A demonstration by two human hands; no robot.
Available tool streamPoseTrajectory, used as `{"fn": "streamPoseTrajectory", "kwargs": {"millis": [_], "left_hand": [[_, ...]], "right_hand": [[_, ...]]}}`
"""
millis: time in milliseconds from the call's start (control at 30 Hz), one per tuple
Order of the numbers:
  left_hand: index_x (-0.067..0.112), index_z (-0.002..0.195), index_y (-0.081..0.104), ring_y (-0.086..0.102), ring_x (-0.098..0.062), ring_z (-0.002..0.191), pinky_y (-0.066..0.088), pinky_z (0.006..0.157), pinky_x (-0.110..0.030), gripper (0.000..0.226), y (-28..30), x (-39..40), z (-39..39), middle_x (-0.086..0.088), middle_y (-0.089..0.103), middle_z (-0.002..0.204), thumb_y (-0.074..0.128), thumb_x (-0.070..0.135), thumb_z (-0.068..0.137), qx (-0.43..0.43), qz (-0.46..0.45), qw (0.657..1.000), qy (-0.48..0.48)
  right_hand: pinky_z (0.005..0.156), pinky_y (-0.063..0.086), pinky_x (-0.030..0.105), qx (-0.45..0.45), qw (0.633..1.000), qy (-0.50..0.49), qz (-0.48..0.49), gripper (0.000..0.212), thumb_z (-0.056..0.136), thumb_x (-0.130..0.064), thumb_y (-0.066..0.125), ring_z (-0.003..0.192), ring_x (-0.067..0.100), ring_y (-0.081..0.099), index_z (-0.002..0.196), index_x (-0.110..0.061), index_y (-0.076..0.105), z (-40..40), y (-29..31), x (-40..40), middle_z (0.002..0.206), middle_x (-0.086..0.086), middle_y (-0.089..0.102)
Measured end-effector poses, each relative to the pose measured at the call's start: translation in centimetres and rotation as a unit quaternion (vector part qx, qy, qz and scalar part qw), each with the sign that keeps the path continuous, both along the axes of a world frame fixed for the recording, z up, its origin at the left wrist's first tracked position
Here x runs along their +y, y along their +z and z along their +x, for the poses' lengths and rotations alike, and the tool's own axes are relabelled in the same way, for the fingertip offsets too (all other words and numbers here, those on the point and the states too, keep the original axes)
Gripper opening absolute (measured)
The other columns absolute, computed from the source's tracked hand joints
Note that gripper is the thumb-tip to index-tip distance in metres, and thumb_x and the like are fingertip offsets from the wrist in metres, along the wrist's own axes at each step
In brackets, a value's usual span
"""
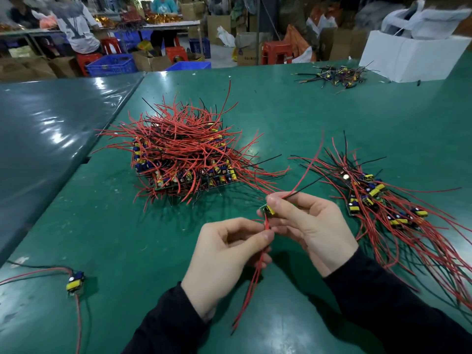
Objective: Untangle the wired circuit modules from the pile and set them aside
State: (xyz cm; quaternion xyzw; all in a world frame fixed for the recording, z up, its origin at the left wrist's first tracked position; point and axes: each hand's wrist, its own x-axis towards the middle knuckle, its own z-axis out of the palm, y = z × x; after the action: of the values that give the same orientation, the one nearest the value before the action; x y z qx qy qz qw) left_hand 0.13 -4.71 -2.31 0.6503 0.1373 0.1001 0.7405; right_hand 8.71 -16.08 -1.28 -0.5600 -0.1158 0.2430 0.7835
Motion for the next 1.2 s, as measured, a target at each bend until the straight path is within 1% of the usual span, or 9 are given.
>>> {"fn": "streamPoseTrajectory", "kwargs": {"millis": [200, 267, 400, 533, 600, 767, 867, 1033, 1200], "left_hand": [[0.007, 0.077, 0.076, 0.054, -0.009, 0.049, 0.050, 0.047, -0.020, 0.020, 0.8, 0.8, -0.2, -0.003, 0.057, 0.059, 0.070, 0.019, 0.063, 0.102, -0.191, 0.971, -0.100], [0.007, 0.078, 0.076, 0.055, -0.010, 0.050, 0.050, 0.048, -0.021, 0.020, 0.8, 0.9, -0.3, -0.003, 0.058, 0.061, 0.072, 0.019, 0.062, 0.110, -0.186, 0.971, -0.106], [0.008, 0.066, 0.073, 0.054, -0.010, 0.049, 0.049, 0.046, -0.023, 0.011, 0.3, 0.7, -0.4, -0.003, 0.061, 0.059, 0.073, 0.003, 0.076, 0.032, 0.061, 0.998, 0.000], [0.015, 0.066, 0.073, 0.057, -0.007, 0.057, 0.047, 0.058, -0.021, 0.014, -0.5, 1.0, -0.2, 0.006, 0.065, 0.062, 0.077, 0.005, 0.074, -0.064, 0.413, 0.903, 0.101], [0.015, 0.066, 0.073, 0.058, -0.008, 0.061, 0.045, 0.061, -0.020, 0.012, -0.6, 0.9, -0.2, 0.006, 0.065, 0.062, 0.078, 0.006, 0.072, -0.076, 0.450, 0.882, 0.120], [0.013, 0.065, 0.073, 0.055, -0.013, 0.047, 0.050, 0.052, -0.026, 0.015, -0.2, 1.5, 0.1, 0.001, 0.061, 0.055, 0.073, 0.005, 0.077, -0.017, 0.192, 0.981, 0.035], [0.012, 0.063, 0.071, 0.049, -0.012, 0.044, 0.051, 0.046, -0.029, 0.018, -0.4, 1.2, 0.2, 0.000, 0.053, 0.050, 0.071, 0.005, 0.079, -0.009, 0.164, 0.986, 0.030], [0.016, 0.063, 0.069, 0.048, -0.013, 0.045, 0.049, 0.044, -0.028, 0.018, -1.2, 1.0, 0.3, -0.006, 0.055, 0.056, 0.073, 0.008, 0.078, -0.015, 0.229, 0.970, 0.085], [0.011, 0.069, 0.074, 0.051, -0.008, 0.049, 0.049, 0.049, -0.023, 0.011, -0.6, 0.9, 0.3, -0.001, 0.062, 0.058, 0.072, 0.006, 0.078, -0.067, 0.113, 0.990, 0.047]], "right_hand": [[0.050, 0.044, 0.016, -0.048, 0.996, 0.056, -0.050, 0.030, 0.048, -0.037, 0.076, 0.054, 0.009, 0.064, 0.072, -0.019, 0.076, 0.4, 0.3, -0.4, 0.072, 0.006, 0.073], [0.051, 0.042, 0.015, -0.060, 0.994, 0.069, -0.065, 0.028, 0.049, -0.038, 0.075, 0.053, 0.008, 0.063, 0.071, -0.021, 0.076, 0.4, 0.3, -0.4, 0.068, 0.003, 0.072], [0.044, 0.040, 0.013, -0.105, 0.989, 0.063, -0.087, 0.020, 0.052, -0.032, 0.075, 0.047, 0.008, 0.058, 0.066, -0.018, 0.075, 0.6, 0.3, -0.5, 0.059, 0.000, 0.068], [0.041, 0.043, 0.015, -0.102, 0.988, 0.057, -0.103, 0.008, 0.060, -0.020, 0.075, 0.043, 0.009, 0.056, 0.064, -0.013, 0.072, 0.7, -0.1, -0.4, 0.056, 0.001, 0.066], [0.041, 0.044, 0.016, -0.088, 0.989, 0.057, -0.102, 0.006, 0.062, -0.017, 0.075, 0.042, 0.009, 0.056, 0.064, -0.013, 0.072, 0.6, -0.2, -0.3, 0.056, 0.002, 0.066], [0.044, 0.042, 0.013, -0.085, 0.989, 0.055, -0.104, 0.022, 0.048, -0.036, 0.076, 0.049, 0.008, 0.059, 0.064, -0.021, 0.075, 0.7, 0.0, -0.4, 0.060, -0.001, 0.067], [0.045, 0.040, 0.012, -0.081, 0.989, 0.066, -0.104, 0.026, 0.045, -0.040, 0.076, 0.050, 0.007, 0.060, 0.064, -0.023, 0.075, 0.7, -0.1, -0.3, 0.061, -0.001, 0.067], [0.047, 0.044, 0.013, -0.076, 0.993, 0.052, -0.080, 0.023, 0.046, -0.033, 0.077, 0.048, 0.008, 0.060, 0.064, -0.019, 0.074, 0.6, -0.8, -0.1, 0.061, 0.002, 0.068], [0.053, 0.048, 0.013, -0.013, 0.997, 0.079, -0.024, 0.034, 0.046, -0.028, 0.079, 0.054, 0.007, 0.062, 0.076, -0.014, 0.076, 0.6, -0.9, -0.2, 0.069, 0.002, 0.070]]}}
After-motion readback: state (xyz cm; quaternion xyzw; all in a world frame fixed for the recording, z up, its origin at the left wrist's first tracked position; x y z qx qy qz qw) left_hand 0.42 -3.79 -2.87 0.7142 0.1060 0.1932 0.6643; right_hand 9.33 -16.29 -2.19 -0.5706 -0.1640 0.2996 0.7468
